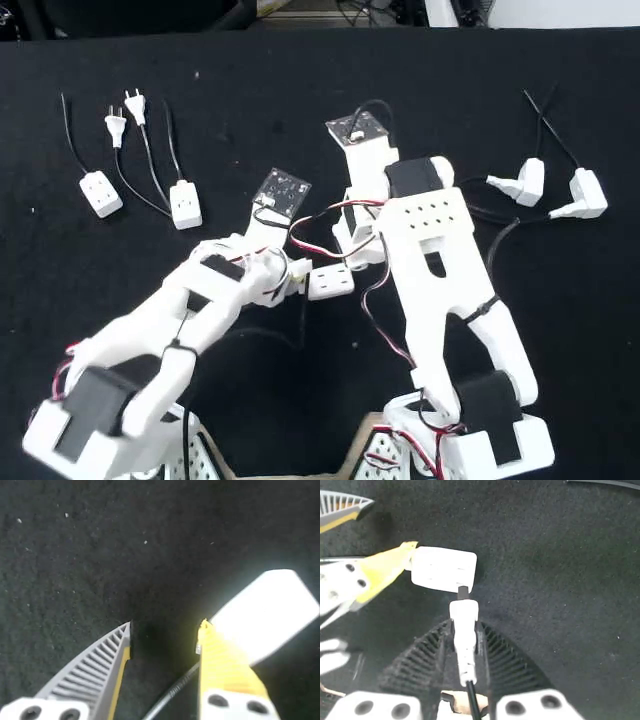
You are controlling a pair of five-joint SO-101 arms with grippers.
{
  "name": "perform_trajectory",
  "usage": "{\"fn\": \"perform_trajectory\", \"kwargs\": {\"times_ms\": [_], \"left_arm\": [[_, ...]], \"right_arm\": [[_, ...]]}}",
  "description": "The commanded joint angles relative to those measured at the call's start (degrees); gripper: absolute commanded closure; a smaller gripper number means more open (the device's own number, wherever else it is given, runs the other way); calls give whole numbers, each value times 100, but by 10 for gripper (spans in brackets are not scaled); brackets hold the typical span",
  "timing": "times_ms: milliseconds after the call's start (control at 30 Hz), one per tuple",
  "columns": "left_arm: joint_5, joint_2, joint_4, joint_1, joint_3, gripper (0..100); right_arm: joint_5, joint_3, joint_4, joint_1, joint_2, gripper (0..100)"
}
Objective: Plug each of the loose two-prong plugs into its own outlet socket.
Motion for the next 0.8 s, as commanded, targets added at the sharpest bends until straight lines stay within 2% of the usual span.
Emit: {"fn": "perform_trajectory", "kwargs": {"times_ms": [0, 100, 200, 367, 467, 600, 767], "left_arm": [[62, -870, 167, 189, 303, 780], [62, -1240, 158, 119, 558, 780], [62, -1547, 220, -233, 655, 780], [26, -1916, 897, -760, 857, 780], [18, -2084, 1187, -857, 1068, 780], [9, -2391, 1055, -971, 1481, 780], [9, -2840, 976, -945, 1895, 780]], "right_arm": [[62, -57, -97, 88, -268, 988], [62, -57, -97, 88, -268, 988], [62, -48, -53, 62, -268, 988], [62, -31, -44, 62, -171, 988], [62, -92, -44, -193, 242, 988], [9, -488, -9, -457, 1042, 988], [0, -1446, 633, -475, 1727, 988]]}}
